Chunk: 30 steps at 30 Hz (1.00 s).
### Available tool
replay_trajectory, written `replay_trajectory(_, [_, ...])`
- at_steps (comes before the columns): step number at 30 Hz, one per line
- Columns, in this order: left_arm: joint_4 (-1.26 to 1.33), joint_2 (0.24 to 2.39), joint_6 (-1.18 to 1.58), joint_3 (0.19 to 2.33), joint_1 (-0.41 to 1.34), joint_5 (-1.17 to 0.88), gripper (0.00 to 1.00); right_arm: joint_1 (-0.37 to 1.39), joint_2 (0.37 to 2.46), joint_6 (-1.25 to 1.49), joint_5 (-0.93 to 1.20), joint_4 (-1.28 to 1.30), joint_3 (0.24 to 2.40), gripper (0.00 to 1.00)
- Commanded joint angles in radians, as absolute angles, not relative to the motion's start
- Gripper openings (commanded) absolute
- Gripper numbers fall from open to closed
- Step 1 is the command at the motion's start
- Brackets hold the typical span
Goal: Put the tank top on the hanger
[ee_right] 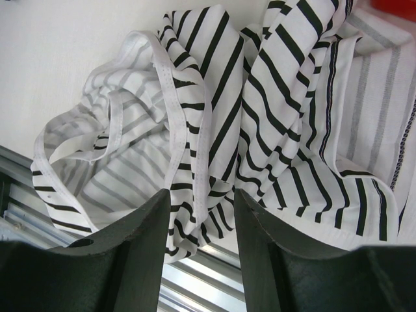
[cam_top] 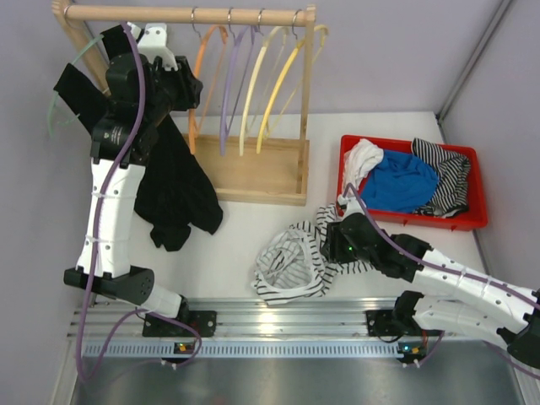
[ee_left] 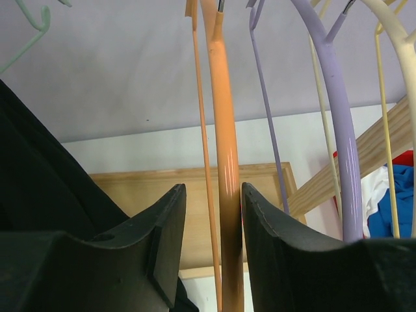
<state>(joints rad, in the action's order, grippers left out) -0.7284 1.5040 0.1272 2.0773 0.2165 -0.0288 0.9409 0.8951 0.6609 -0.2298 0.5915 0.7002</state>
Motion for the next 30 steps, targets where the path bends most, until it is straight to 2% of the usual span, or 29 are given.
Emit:
replay_trajectory(1, [-0.733, 1.516, 0.103, 2.085, 0.212, -0.015, 0.44, 0.927, 0.894, 0.652, -0.230, 0.569, 0.713, 0.44])
replay_trajectory(17, [-0.741, 1.531, 0.074, 2.094, 0.258, 0.050, 0.38, 0.927, 0.885, 0.650, -0.226, 0.568, 0.706, 0.44])
replay_trajectory(22, [-0.741, 1.539, 0.049, 2.105, 0.287, 0.107, 0.22, 0.927, 0.885, 0.650, -0.224, 0.568, 0.704, 0.44])
replay_trajectory(23, [-0.742, 1.542, 0.049, 2.108, 0.290, 0.116, 0.12, 0.927, 0.885, 0.649, -0.224, 0.569, 0.706, 0.44])
replay_trajectory(26, [-0.742, 1.546, 0.049, 2.125, 0.298, 0.133, 0.00, 0.927, 0.882, 0.649, -0.222, 0.566, 0.701, 0.44])
replay_trajectory(30, [-0.729, 1.543, 0.049, 2.137, 0.304, 0.153, 0.00, 0.927, 0.884, 0.647, -0.218, 0.561, 0.699, 0.43])
